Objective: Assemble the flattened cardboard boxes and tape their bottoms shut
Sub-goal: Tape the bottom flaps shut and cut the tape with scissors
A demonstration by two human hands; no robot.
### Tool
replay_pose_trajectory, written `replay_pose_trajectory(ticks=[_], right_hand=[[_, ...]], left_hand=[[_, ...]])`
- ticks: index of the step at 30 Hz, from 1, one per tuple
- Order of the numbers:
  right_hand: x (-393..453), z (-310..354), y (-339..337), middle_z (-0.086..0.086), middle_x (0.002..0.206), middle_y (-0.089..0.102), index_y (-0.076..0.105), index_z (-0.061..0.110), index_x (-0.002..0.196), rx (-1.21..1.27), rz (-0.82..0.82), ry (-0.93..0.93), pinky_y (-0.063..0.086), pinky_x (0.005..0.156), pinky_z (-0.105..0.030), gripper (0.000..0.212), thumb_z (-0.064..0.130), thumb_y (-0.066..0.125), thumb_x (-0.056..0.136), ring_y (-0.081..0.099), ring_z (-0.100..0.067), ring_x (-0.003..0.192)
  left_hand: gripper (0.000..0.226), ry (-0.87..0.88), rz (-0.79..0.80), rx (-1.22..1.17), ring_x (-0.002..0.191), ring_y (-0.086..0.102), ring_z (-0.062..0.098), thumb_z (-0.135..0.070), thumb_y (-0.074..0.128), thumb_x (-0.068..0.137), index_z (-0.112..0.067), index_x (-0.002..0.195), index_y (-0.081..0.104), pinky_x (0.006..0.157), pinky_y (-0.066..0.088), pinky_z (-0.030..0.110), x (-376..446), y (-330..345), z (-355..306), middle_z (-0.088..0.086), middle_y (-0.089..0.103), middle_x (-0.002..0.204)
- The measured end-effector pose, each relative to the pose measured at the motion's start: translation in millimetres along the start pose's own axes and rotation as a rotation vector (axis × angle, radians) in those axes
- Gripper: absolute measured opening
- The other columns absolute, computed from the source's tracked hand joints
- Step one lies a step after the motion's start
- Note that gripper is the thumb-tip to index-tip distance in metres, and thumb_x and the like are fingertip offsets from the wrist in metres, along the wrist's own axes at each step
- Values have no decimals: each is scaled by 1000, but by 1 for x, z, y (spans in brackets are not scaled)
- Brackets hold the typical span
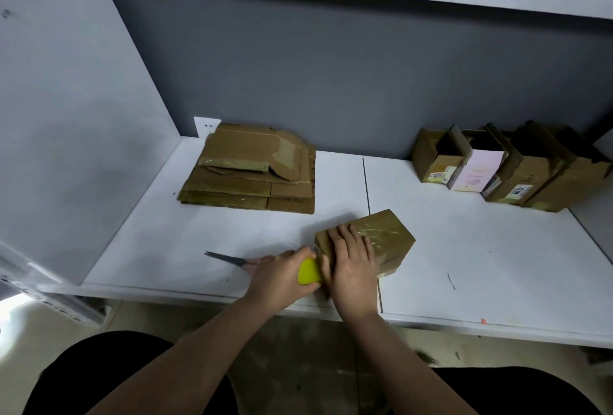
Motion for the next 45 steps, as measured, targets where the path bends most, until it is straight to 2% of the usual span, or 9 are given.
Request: replay_pose_trajectory(ticks=[6,11,16,24,29,33,37,41,45], right_hand=[[8,-10,-7,-9,138,54,55,9,133,39,72,-47,25,114,-39,51,36,38,93,45,-26,134],[16,-21,-6,-5,144,48,50,18,138,-62,154,10,25,113,-46,63,57,25,95,37,-30,138],[25,-26,-1,-8,141,52,54,14,135,-81,192,-9,33,109,-49,71,55,10,99,43,-33,134],[27,-26,0,-9,141,52,53,12,136,-88,219,-7,32,109,-50,74,55,5,99,44,-34,134],[29,-23,-19,4,157,26,34,25,148,49,294,37,7,118,-36,88,74,0,82,11,-18,148],[49,-7,-36,-2,137,52,56,21,128,85,148,83,27,107,-41,53,48,31,90,36,-24,135],[67,47,-31,-10,101,66,67,13,102,5,169,-180,45,76,-38,21,23,52,92,59,-33,98],[61,105,2,-12,114,64,60,11,113,-215,447,-416,45,80,-35,28,26,45,95,59,-32,105],[54,127,52,-12,128,57,53,10,125,-380,656,-392,41,91,-34,36,33,48,98,51,-31,119]], left_hand=[[53,-71,44,-129,105,59,13,-55,65,78,-35,123,47,75,44,23,0,-2,-9,-11,62,119],[42,-257,84,-394,91,46,4,-42,65,84,-32,123,51,55,23,6,4,-1,-21,-16,51,101],[36,-336,87,-684,94,52,5,-20,63,90,-20,125,55,61,35,-4,7,7,-15,-8,56,107],[33,-382,127,-851,95,58,9,-21,63,90,-18,123,57,66,44,7,11,9,-6,-4,59,108],[28,-395,183,-836,106,55,16,-29,54,95,-24,123,54,88,50,31,12,-2,1,-2,56,116],[18,-346,22,-350,93,61,21,-31,49,96,-19,104,60,78,49,32,10,-31,39,2,66,102],[22,-189,-22,297,70,59,13,-31,44,97,-16,106,58,62,44,21,0,-59,84,-1,66,89],[26,-156,81,503,65,51,10,-35,41,98,-18,112,55,64,41,20,-16,-66,112,-3,65,91],[29,-137,93,555,67,51,12,-35,36,99,-18,117,52,65,40,22,-29,-61,124,0,65,94]])
Point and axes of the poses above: each hand's wrist, its own x-axis towards the middle knuckle, its own y-axis out of the palm, z = x × y, the point moved 1 cm from there along x, towards the middle knuckle
